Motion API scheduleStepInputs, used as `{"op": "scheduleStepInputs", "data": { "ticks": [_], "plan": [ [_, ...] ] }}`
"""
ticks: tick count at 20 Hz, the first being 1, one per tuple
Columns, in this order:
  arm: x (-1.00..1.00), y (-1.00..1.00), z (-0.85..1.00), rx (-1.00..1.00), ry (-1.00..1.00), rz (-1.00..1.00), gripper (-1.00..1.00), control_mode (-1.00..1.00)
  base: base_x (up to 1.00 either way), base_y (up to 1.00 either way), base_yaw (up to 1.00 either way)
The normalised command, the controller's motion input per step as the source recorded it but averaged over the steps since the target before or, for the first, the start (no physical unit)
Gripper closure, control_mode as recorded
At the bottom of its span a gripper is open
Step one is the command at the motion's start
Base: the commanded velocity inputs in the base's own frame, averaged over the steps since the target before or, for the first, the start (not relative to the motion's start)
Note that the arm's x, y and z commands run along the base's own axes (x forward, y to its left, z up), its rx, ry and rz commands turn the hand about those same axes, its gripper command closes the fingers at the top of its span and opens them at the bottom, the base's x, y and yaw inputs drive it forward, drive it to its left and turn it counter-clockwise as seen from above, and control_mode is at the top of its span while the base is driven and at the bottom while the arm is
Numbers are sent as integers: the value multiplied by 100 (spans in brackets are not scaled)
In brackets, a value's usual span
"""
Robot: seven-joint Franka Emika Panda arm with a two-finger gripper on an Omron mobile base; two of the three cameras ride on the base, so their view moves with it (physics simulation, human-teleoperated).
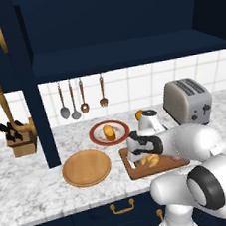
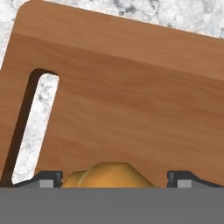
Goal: From the different types of pastries on the counter, select a croissant and place it on the cutting board. Then retrieve a jar of jam from the cabinet and place it alongside the croissant on the cutting board.
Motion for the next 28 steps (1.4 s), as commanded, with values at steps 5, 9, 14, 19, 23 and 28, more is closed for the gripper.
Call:
{"op": "scheduleStepInputs", "data": {
  "ticks": [5,9,14,19,23,28],
  "plan": [
    [0,8,-85,0,1,0,-100,-100,0,0,0],
    [0,-6,-31,3,0,0,-100,-100,0,0,0],
    [-8,-7,-5,4,0,1,-100,-100,0,0,0],
    [-39,0,8,3,-7,0,-100,-100,0,0,0],
    [-26,0,53,1,-13,0,-100,-100,0,0,0],
    [-12,0,44,0,-10,0,-100,-100,0,0,0]
  ]
}}
